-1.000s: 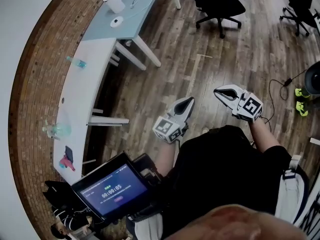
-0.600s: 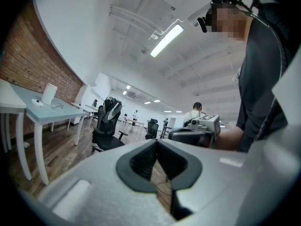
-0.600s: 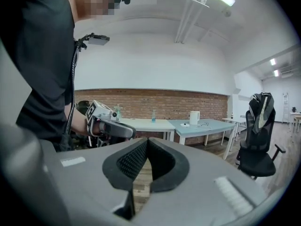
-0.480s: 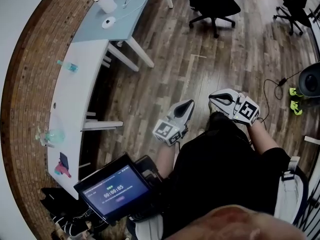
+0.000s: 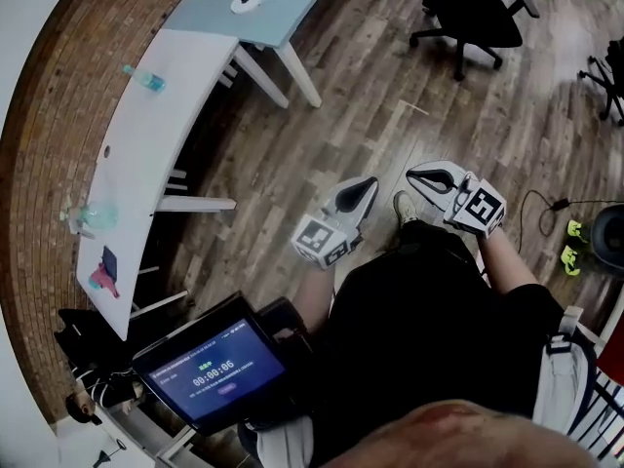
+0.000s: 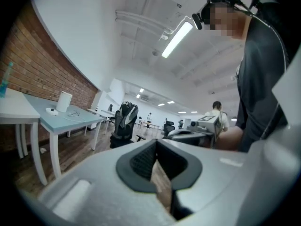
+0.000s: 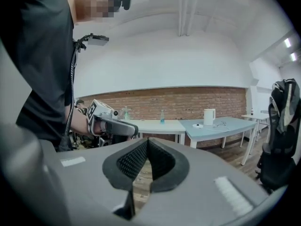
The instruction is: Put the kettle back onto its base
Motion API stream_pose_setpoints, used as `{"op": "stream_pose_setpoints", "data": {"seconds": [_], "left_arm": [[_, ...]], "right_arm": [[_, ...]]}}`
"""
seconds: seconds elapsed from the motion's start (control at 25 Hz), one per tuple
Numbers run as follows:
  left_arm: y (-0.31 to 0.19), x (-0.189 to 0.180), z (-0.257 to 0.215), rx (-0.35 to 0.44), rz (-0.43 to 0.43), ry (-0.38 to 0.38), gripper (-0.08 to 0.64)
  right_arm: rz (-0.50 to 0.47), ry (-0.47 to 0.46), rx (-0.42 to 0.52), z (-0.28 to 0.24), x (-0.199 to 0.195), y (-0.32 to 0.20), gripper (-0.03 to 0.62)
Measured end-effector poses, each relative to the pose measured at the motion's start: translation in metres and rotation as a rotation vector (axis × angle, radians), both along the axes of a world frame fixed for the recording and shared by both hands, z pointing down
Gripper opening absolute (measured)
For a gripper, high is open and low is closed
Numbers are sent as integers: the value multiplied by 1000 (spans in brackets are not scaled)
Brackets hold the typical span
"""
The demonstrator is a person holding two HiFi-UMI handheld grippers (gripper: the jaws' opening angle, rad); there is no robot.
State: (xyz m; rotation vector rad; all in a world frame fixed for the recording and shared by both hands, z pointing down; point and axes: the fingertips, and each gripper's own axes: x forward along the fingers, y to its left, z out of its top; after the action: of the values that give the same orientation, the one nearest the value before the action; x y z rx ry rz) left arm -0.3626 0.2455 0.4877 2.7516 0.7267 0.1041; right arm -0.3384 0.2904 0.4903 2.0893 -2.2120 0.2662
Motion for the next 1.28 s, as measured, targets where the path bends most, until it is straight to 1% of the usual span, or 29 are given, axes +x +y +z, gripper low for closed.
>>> {"op": "stream_pose_setpoints", "data": {"seconds": [0.2,0.36,0.56,0.68,0.8,0.96,1.12,1.28], "left_arm": [[-22,43,-12,33,-91,8,3],[-34,74,-20,48,-155,11,3],[-45,111,-21,79,-203,-5,3],[-45,131,-20,106,-219,-8,3],[-45,146,-18,124,-228,-18,3],[-47,163,-16,124,-231,-31,3],[-50,176,-17,125,-224,-23,3],[-60,184,-10,99,-214,-39,3]], "right_arm": [[-84,21,39,-12,49,-23,7],[-128,11,49,-14,84,-29,7],[-163,-8,65,-12,119,-33,6],[-179,-35,83,-7,139,-32,6],[-182,-105,107,-6,159,-34,6],[-177,-128,136,-8,183,-40,6],[-151,-199,160,-4,200,-46,6],[-139,-189,132,10,206,-50,7]]}}
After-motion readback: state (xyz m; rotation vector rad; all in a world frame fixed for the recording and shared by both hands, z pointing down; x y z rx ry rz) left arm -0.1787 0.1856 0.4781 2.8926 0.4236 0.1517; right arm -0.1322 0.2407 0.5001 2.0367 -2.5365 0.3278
